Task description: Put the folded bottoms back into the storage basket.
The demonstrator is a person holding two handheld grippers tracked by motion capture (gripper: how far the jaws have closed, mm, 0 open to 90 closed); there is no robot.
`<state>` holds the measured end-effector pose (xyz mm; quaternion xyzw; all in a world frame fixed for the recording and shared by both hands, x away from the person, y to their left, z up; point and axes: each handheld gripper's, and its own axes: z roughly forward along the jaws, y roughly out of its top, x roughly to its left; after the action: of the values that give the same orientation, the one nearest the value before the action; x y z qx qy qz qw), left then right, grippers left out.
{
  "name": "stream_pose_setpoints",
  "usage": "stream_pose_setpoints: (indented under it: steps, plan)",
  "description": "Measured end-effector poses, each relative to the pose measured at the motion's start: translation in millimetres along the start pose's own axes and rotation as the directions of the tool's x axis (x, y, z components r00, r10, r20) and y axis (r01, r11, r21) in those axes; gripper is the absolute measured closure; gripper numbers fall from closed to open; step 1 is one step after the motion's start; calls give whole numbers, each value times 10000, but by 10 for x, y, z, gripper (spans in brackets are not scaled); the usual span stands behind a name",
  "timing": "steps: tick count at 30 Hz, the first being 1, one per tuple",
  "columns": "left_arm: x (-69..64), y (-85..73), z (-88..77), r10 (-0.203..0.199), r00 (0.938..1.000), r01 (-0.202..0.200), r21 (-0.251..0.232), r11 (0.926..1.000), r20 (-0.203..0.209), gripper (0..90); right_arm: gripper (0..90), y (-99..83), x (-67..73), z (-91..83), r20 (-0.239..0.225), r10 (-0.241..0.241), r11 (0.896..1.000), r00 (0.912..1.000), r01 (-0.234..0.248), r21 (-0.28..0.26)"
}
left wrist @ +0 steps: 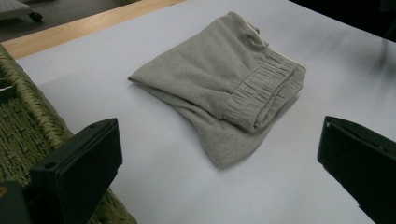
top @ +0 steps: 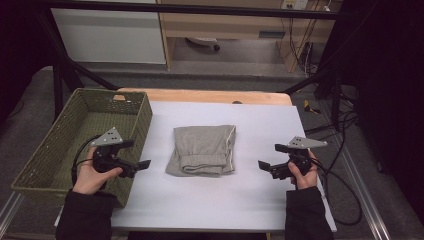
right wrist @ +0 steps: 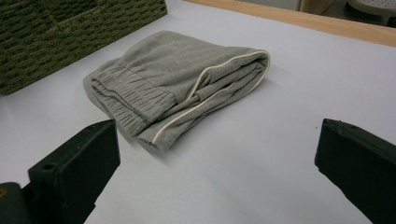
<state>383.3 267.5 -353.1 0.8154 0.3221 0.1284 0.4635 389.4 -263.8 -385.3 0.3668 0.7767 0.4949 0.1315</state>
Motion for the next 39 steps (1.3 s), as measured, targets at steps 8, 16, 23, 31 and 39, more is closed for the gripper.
stream_pose_setpoints:
  steps: [8,16,23,31,39]
  plan:
    - [4,7,-6,20,10000,-20,17,10000,-62,0,7,0,0,4,-7,7,10000,10000,-7,33]
    - [-3,38,-18,62,9999,-62,-18,10000,-98,0,7,-3,-2,6,-28,59,10000,10000,-59,56]
    - [-3,69,-38,-24,9998,24,-26,10000,-213,0,7,-6,-3,7,-36,36,10000,10000,-35,47]
    - [-23,103,-61,-76,9990,73,-81,9999,-429,0,7,-10,-3,16,-20,41,9999,10000,-41,103]
    - [-37,147,-72,-120,9977,112,-132,9999,-669,0,7,-11,2,30,-1,21,9999,10000,-21,155]
